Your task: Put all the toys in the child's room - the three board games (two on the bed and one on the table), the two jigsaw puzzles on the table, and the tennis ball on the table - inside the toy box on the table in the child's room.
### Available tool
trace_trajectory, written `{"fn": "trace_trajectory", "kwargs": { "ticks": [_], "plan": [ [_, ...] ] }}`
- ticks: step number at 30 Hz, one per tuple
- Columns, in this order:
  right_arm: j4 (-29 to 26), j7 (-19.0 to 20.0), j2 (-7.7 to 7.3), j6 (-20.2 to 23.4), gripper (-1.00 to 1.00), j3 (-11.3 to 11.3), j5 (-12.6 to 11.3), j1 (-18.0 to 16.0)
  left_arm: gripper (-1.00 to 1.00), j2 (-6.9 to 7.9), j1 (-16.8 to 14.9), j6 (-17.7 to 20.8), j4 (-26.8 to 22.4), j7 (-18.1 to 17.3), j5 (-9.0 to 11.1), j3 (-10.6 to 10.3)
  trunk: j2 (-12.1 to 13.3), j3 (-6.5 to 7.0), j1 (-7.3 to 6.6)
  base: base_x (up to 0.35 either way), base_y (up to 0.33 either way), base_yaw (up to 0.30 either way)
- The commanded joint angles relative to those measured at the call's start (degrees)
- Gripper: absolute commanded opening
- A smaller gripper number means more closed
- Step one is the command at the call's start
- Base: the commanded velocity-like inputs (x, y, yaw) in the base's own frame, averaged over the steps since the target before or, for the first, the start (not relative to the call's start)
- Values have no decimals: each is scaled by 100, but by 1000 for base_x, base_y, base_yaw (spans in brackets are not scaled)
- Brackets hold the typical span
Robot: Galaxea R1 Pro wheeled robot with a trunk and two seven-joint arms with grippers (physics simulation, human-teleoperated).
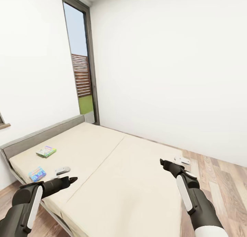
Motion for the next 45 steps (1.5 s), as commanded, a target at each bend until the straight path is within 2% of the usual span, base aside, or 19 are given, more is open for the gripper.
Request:
{"fn": "trace_trajectory", "kwargs": {
  "ticks": [1, 27, 38, 45],
  "plan": [
    [-7, -38, 4, 22, 100, -3, -60, -5, 100, 1, -3, 35, -5, -11, 14, 8, -4, -4, 0, 0, 1, -276],
    [-11, -38, 3, 22, 100, -10, -60, -5, 100, 1, -3, 35, -5, -11, 13, 8, -4, 66, 0, 5, 112, -276],
    [-18, -37, 3, 6, 100, 3, -52, -5, 100, 1, -3, 35, -5, -11, 13, 12, -4, 95, 0, 6, 21, -274],
    [-20, -37, 3, 4, 100, 6, -52, -5, 100, 1, -4, 36, -5, -13, 13, 10, -4, 101, 0, 0, 167, -85]
  ]
}}
